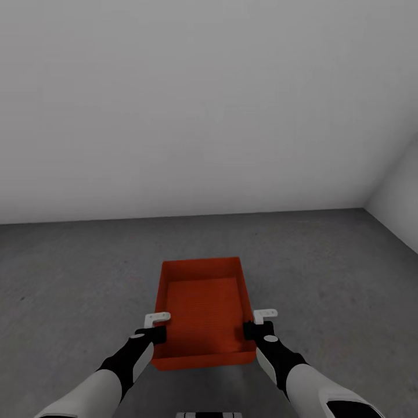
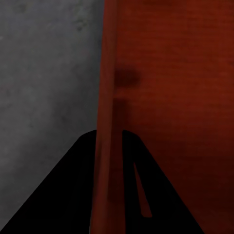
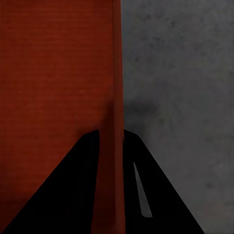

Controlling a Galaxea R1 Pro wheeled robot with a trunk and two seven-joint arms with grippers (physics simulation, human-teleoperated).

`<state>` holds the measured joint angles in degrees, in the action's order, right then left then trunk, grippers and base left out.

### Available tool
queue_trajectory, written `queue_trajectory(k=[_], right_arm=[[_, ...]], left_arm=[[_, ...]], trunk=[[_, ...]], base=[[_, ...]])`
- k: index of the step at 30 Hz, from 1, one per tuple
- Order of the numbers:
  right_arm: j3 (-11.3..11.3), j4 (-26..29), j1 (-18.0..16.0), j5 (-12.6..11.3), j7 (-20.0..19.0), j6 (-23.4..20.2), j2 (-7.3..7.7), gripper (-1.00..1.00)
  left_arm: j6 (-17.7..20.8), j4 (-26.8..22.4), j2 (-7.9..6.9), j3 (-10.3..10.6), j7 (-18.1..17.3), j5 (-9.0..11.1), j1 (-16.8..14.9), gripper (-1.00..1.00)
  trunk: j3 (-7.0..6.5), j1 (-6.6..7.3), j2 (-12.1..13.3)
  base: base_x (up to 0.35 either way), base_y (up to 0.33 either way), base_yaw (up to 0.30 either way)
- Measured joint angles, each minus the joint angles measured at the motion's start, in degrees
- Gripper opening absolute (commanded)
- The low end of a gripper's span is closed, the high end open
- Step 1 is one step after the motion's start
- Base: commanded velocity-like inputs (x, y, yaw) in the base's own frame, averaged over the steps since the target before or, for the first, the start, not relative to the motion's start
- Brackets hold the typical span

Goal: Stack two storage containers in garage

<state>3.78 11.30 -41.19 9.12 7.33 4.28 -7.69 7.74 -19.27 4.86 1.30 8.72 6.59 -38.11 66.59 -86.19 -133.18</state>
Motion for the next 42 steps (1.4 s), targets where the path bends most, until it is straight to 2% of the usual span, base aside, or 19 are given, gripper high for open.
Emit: queue_trajectory(k=[9,30,35,42], right_arm=[[-0.02,0.0,0.03,-0.01,0.0,0.0,0.02,-1.0],[0.04,0.02,-0.01,0.04,0.01,0.0,-0.02,-1.0],[0.01,0.0,-0.02,0.01,0.0,0.0,-0.02,-1.0],[0.15,0.02,-0.01,0.09,0.04,0.16,-0.09,-1.0]], left_arm=[[-0.09,0.11,0.02,-0.01,-0.01,0.0,0.0,-1.0],[0.08,-0.1,-0.02,0.01,-0.01,0.0,0.0,-1.0],[0.03,-0.05,-0.02,0.0,-0.02,0.0,0.0,-1.0],[0.03,-0.21,-0.09,0.05,-0.08,-0.01,0.0,-1.0]], trunk=[[1.62,-1.98,-3.61],[1.62,-1.98,-3.62],[2.51,-3.08,-5.61],[2.52,-3.08,-5.63]], base=[[0.0,0.0,0.0],[0.0,0.0,0.0],[0.0,0.0,0.0],[0.0,0.0,0.0]])
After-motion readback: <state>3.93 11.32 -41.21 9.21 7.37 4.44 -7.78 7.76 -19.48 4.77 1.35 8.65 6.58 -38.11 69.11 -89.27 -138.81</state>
